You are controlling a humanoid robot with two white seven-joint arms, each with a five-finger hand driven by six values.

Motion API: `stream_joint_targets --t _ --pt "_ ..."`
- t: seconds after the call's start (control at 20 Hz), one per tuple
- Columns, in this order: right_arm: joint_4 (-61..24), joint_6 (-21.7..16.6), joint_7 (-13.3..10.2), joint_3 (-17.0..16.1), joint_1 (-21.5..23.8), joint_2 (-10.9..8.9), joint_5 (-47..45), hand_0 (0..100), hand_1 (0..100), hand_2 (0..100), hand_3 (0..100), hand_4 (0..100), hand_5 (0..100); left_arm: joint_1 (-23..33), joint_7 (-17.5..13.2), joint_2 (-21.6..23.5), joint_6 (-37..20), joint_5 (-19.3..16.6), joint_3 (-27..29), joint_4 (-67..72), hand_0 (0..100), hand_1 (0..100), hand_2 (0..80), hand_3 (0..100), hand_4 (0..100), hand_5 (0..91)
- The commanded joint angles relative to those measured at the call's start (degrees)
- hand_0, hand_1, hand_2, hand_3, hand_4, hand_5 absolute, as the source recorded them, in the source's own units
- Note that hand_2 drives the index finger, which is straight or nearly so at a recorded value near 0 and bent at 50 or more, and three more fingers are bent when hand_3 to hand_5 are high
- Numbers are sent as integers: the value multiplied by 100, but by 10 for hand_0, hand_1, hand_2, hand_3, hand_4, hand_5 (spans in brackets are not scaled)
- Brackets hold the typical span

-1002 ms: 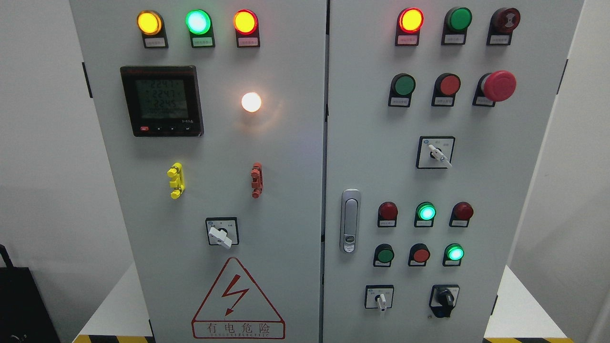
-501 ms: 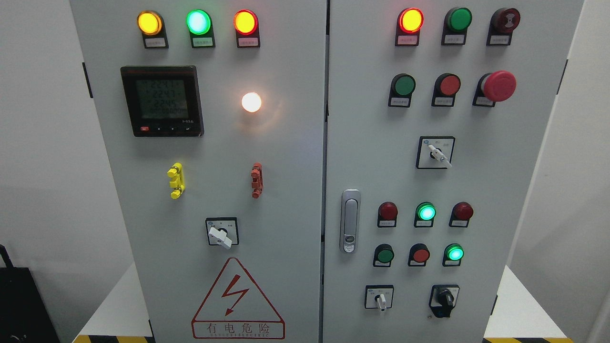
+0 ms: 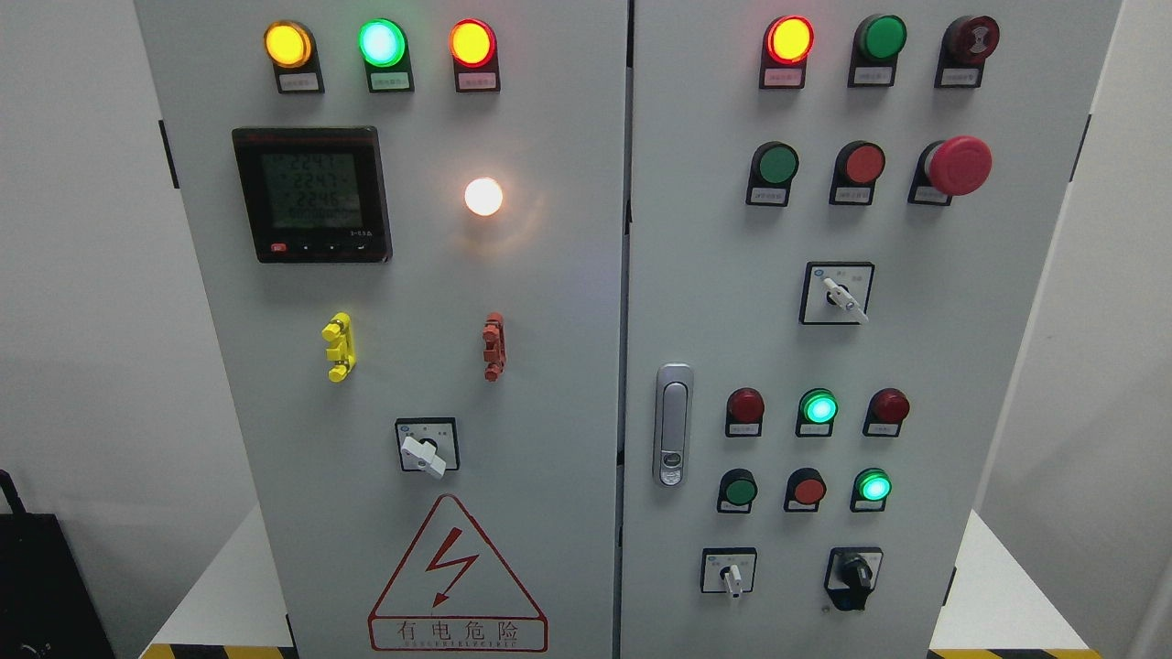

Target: Turn on light switch 1

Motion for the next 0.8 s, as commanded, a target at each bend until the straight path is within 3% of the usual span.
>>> stream_joint_targets --t 0.0,0.75 --pt "0 -3 1 3 0 0 0 0 0 0 0 0 0 -275 -66 -156 668 18 101 1575 428 0 0 0 20 0" --pt "0 -3 1 3 0 1 0 0 0 0 0 0 0 -495 -31 -227 863 9 -92 1619 390 0 0 0 0 0"
